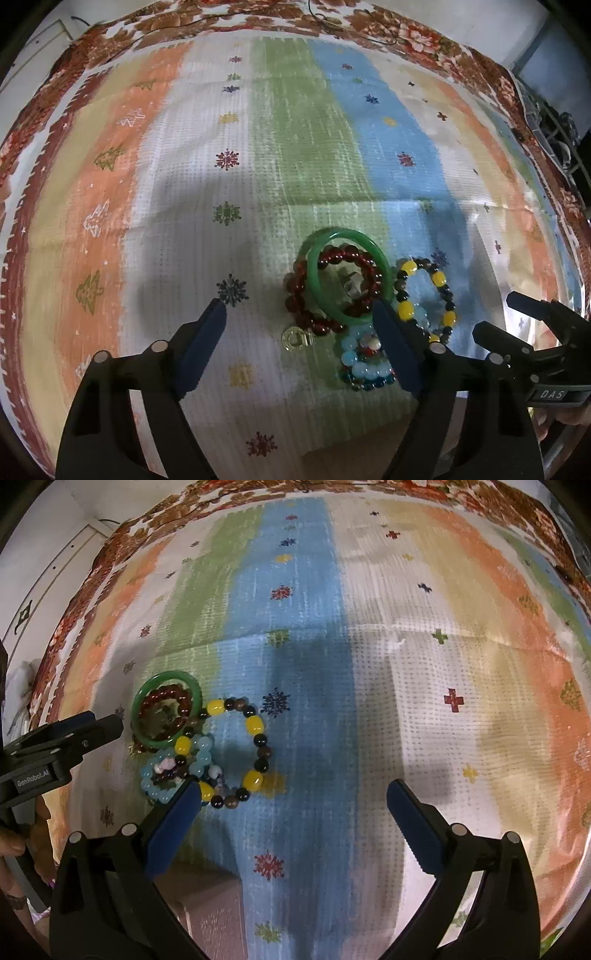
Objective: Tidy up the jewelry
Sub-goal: 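Move both tools forward over the bracelet pile beside the tin box, then grasp the yellow-black bead bracelet with the right tool while the left tool grasps the green jade bangle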
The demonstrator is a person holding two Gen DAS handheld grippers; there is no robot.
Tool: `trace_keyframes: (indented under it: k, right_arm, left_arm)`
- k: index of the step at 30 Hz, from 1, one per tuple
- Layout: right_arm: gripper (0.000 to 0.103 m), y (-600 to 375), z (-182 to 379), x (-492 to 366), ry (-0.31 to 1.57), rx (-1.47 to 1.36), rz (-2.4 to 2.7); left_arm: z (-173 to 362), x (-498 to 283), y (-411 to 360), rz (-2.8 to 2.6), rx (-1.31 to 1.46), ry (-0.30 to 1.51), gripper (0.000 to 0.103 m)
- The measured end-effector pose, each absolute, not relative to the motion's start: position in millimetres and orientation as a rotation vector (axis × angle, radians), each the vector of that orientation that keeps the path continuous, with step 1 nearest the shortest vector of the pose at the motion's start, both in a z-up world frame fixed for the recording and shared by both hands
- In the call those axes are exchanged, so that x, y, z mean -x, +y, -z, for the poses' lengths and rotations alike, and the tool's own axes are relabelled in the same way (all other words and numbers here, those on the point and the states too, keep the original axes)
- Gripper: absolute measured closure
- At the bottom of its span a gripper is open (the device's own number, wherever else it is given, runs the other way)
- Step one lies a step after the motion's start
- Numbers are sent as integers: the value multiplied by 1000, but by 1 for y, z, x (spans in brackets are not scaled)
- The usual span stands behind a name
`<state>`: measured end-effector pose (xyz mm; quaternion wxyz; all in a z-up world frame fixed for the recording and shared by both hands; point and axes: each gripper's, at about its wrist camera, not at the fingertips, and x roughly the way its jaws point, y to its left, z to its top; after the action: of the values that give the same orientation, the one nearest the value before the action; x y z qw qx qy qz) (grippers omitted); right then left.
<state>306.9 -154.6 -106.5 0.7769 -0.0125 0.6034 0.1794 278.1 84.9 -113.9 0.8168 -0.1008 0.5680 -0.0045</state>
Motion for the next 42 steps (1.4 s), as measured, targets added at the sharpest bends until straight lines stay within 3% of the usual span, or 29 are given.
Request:
trace_keyframes:
  k: [5,7,14,20,22,26,29,42]
  right_arm:
    - [5,-152,116,-314,1324,25,-372]
    - [12,-151,119,-317,1335,23,-369]
    - [21,-142,131,-324,1344,50,-357]
    - [44,-128,134,-324,1320,140,-359]
    - [57,-125,134,-323,1320,139,-378]
    - [71,-123,136,-322,1334,121,-409]
    - [90,-124,138,-324,1343,104,-417]
    - [92,-125,113,-323,1345,-18,-517]
  left_arm:
    - [123,-287,82,11,191,1236,31]
    - [126,-289,81,12,185,1244,34]
    - [138,-294,81,7,179,1269,45]
    - [142,-300,84,6,182,1275,51]
    - [142,-301,84,10,178,1275,58]
    - [143,-304,76,46,169,1282,82]
    - [141,-302,71,39,129,1273,88]
    - [114,-294,71,61,119,1202,90]
